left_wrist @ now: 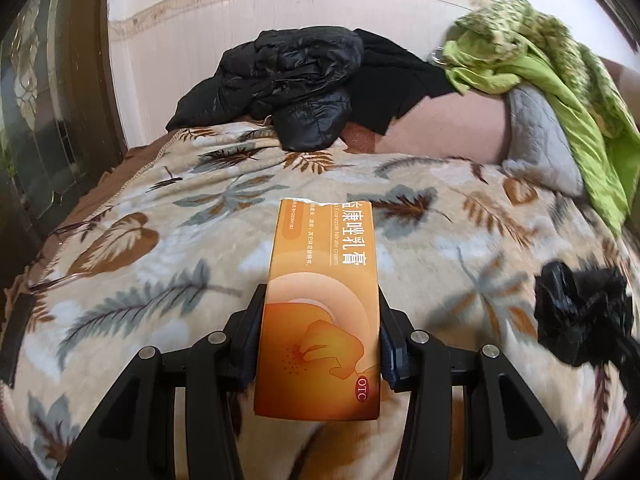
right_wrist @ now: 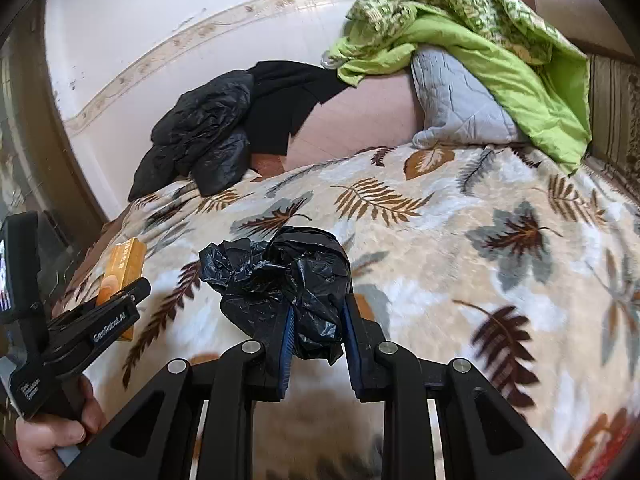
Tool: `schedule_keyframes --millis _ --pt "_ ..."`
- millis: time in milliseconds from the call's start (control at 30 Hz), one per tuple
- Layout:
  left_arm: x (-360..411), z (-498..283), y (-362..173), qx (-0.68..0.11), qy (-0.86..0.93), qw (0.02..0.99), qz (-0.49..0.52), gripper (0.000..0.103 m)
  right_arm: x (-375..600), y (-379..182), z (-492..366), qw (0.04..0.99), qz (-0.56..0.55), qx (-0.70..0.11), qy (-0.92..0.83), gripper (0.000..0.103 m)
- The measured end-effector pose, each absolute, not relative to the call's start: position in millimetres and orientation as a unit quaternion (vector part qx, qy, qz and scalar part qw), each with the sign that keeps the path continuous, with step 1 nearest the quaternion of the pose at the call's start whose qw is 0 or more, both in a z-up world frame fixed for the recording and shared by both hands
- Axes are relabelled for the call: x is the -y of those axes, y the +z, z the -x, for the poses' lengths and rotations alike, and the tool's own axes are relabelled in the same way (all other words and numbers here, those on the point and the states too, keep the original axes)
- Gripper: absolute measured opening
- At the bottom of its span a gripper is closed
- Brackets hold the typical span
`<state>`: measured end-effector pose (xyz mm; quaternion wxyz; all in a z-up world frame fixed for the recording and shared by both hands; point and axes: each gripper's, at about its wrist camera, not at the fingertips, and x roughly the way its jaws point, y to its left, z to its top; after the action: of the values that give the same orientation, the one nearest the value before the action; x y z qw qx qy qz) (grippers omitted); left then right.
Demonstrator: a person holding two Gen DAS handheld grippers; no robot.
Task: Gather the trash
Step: 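Lift the held orange box and black bag above the bed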
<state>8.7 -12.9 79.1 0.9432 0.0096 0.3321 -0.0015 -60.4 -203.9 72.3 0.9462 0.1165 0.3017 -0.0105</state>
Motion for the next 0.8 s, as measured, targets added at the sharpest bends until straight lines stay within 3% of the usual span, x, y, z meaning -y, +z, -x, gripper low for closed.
schedule_keyframes --millis 800 --pt "20.9 106.8 83.0 -0.313 -0.015 0.947 -0.073 0.046 212.8 76.3 150.9 0.946 -0.134 -0.295 0.015 0.024"
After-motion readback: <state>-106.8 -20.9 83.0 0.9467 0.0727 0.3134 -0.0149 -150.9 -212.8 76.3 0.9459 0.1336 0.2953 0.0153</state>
